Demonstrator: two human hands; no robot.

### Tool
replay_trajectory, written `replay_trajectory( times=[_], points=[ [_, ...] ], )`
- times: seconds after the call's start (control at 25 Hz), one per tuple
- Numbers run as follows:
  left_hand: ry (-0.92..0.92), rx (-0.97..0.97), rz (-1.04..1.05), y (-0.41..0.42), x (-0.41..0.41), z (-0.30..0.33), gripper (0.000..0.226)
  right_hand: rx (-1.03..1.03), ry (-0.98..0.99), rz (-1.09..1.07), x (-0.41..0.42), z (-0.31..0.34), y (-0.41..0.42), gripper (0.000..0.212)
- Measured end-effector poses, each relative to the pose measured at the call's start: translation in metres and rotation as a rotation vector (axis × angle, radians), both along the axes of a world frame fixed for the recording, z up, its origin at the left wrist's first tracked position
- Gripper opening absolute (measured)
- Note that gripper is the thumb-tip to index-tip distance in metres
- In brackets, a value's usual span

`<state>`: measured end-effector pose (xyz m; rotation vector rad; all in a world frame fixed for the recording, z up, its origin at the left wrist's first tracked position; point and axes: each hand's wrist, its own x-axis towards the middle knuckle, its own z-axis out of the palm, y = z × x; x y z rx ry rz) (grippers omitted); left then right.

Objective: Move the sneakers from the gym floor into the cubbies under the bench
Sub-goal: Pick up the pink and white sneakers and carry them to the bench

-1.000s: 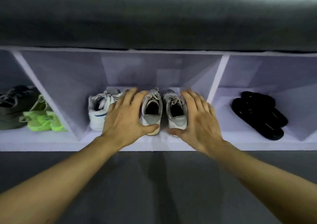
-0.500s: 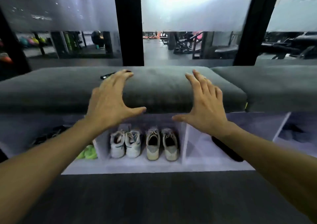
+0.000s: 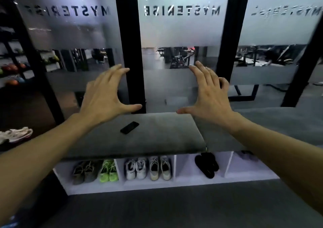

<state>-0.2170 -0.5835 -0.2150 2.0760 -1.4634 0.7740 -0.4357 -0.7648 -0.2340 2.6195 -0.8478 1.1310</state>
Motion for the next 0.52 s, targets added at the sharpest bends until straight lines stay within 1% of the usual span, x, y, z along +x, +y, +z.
replay_trajectory(
  times=[0.12, 0.24, 0.36, 0.52],
  points=[
    [-0.018, -0.021, -0.009, 0.036, -0.036, 0.087, 0.105, -0.007, 0.002, 0.015, -0.038, 0.085, 0.032, 0.126],
    [-0.051, -0.043, 0.015, 0.069, -0.071, 0.153, 0.107, -0.009, -0.034, 0.039, -0.07, 0.152, 0.057, 0.125],
    [-0.082, -0.056, 0.036, 0.099, -0.106, 0.194, 0.107, -0.015, -0.031, 0.082, -0.094, 0.192, 0.08, 0.124],
    [-0.1, -0.049, 0.121, 0.151, -0.146, 0.219, 0.109, -0.022, -0.008, 0.174, -0.12, 0.22, 0.115, 0.121]
  ],
)
